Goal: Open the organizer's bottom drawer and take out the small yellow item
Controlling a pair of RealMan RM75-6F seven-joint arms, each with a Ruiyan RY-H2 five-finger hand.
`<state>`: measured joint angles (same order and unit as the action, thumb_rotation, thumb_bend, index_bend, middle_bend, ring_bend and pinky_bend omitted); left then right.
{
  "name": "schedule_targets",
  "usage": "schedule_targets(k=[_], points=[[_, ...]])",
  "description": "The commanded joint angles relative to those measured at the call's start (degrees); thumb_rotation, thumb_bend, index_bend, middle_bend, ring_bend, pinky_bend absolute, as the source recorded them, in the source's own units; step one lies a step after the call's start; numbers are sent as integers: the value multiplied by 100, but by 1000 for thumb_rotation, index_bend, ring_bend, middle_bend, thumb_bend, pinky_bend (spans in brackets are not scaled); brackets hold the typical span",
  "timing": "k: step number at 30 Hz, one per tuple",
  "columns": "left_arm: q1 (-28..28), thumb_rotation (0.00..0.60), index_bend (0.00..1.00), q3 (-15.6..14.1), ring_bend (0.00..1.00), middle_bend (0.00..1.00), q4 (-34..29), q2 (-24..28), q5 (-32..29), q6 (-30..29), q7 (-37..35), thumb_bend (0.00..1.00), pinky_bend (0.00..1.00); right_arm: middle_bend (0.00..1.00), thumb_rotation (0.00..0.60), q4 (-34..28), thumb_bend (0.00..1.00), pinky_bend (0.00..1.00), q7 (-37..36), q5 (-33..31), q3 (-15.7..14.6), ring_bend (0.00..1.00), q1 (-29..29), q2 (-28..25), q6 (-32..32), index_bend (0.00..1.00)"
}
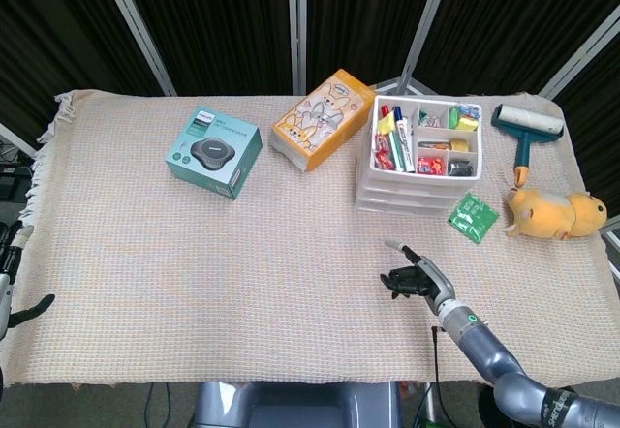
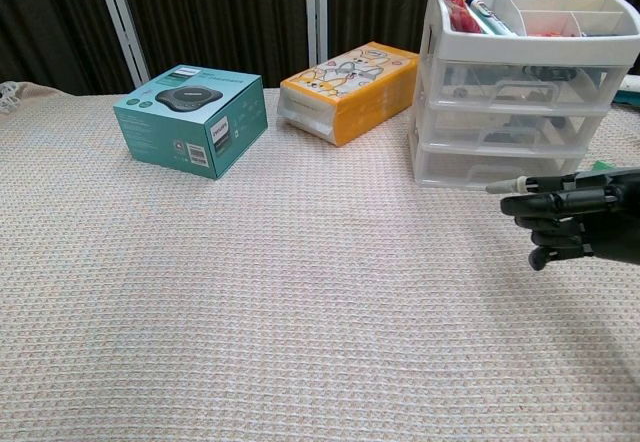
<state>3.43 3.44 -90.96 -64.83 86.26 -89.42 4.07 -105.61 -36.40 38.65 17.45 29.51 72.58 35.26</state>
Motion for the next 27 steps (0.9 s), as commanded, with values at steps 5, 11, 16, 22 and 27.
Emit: schedule_targets(k=[5,11,16,22,27], points=[[44,600,0,3,0,0,11,-4,-46,117,-30,136,0,826,600,804,323,610,-322,-891,223,862,452,452,-573,137],[65,600,0,28,0,0,42,-17,-79,143,-24,136,0,826,600,1173,323,610,-401,-1096,300,862,604,620,-869,137],[92,600,0,60,0,0,81,-20,-161,215,-100,136,0,825,600,1577,322,610,-327,-1151,351,862,757,910,-780,137],[127,600,0,55,0,0,88,-12,-199,312,-137,136,0,825,600,1831,322,608,-247,-1445,391,861,902,1129,-601,139],[149,600,0,49,0,0,79,-2,-209,362,-153,136,0,818,600,2028,323,607,-90,-1588,375,858,1002,1221,-456,135]])
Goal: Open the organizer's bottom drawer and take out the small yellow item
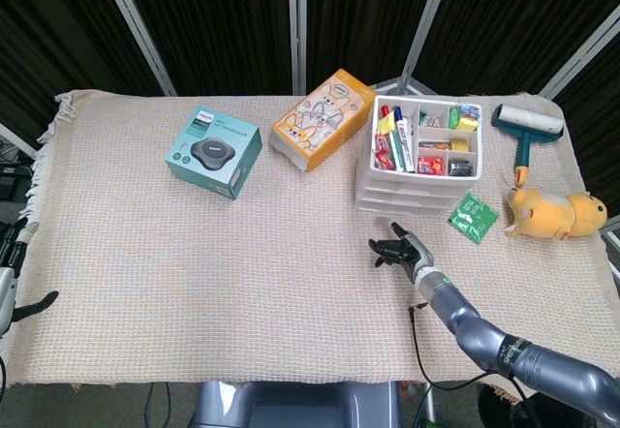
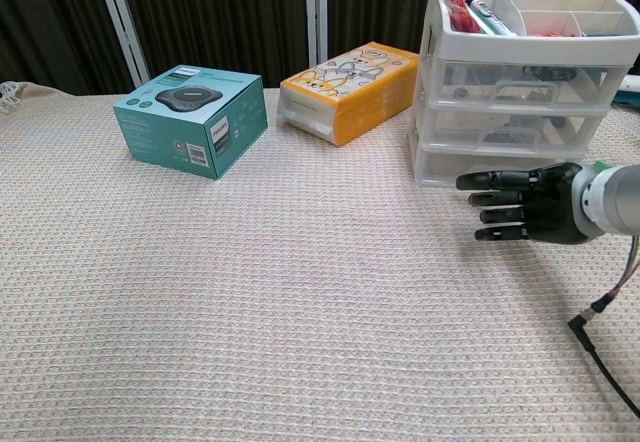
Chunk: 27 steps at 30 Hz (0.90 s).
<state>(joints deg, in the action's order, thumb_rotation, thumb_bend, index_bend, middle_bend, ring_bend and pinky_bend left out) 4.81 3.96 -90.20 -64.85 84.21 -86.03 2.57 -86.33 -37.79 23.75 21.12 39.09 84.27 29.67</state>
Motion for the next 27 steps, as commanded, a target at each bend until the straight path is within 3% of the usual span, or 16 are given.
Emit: schedule_targets(k=[1,17,27], points=[[14,600,0,-5,0,0,4,-1,-8,34,-6,136,0,818,600,122,323,607,59,-137,13,858,53,64,130,133],[69,600,0,1,0,0,10,-39,-31,102,24,144,0,815,600,502,325,606,132,-900,152,856,107,147,44,114],[53,600,0,70,0,0,70,-125,-73,-40,258,147,0,812,600,729,324,605,-187,-1208,383,852,11,208,-651,115]])
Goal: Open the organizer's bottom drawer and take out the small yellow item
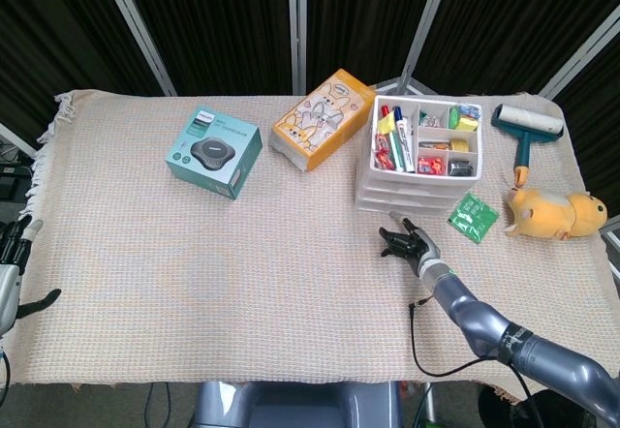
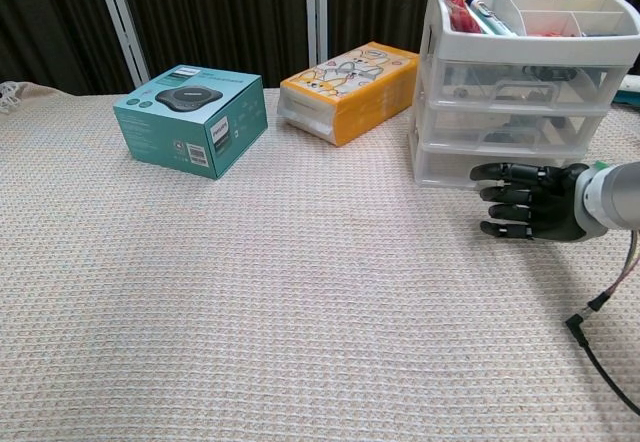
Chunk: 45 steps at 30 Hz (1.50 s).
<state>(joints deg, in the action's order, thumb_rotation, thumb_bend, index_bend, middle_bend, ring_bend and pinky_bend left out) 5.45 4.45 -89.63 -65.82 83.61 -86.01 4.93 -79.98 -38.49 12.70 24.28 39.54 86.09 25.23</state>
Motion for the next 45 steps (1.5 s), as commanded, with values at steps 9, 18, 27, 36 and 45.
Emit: schedule_targets(k=[9,18,27,36,45], points=[[-9,600,0,9,0,0,43,-39,13,-53,5,149,0,812,600,417,324,605,-388,-62,306,851,-142,141,-768,115],[6,600,0,-8,0,0,52,-52,9,-10,9,149,0,811,600,394,324,604,-470,106,432,852,-246,180,-573,115],[30,600,0,-26,0,0,43,-65,9,43,48,151,0,812,600,627,323,604,-643,32,492,851,-256,280,-810,170],[55,600,0,-37,0,0,65,-86,9,85,74,152,0,812,600,817,323,604,-683,216,610,851,-250,396,-889,193],[68,600,0,-54,0,0,35,-71,15,117,43,152,0,811,600,728,322,603,-728,369,627,851,-330,407,-1006,234]])
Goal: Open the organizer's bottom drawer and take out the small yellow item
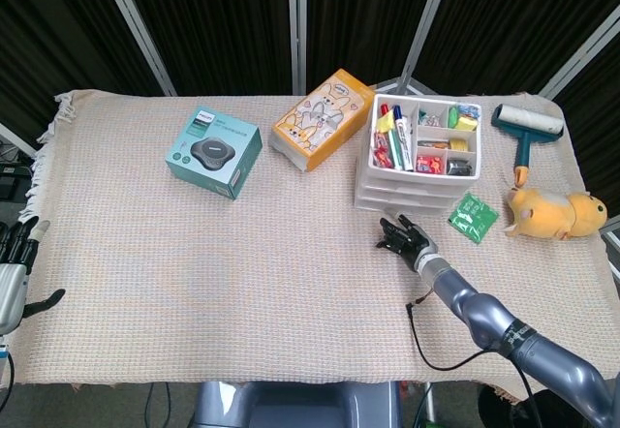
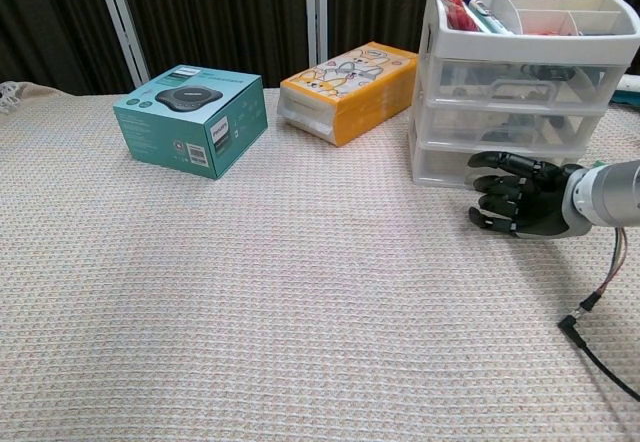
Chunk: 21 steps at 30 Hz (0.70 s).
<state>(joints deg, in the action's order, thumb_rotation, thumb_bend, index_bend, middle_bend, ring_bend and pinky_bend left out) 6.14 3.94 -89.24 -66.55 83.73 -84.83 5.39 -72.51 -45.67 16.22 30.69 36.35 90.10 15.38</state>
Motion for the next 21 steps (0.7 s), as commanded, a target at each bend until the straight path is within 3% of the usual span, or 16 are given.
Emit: schedule_targets(k=[1,14,21], points=[[-2,600,0,-5,0,0,-5,5,3,-1,-6,152,0,812,600,-31,323,604,-15,28,-21,851,-18,11,-32,238],[-23,600,0,-39,0,0,-57,42,55,-35,-53,152,0,805,600,-356,323,602,5,428,-60,846,-298,14,-113,246],[-44,600,0,-74,0,0,-98,57,135,-92,-60,152,0,755,600,-713,316,584,64,814,16,811,-614,-19,230,158]])
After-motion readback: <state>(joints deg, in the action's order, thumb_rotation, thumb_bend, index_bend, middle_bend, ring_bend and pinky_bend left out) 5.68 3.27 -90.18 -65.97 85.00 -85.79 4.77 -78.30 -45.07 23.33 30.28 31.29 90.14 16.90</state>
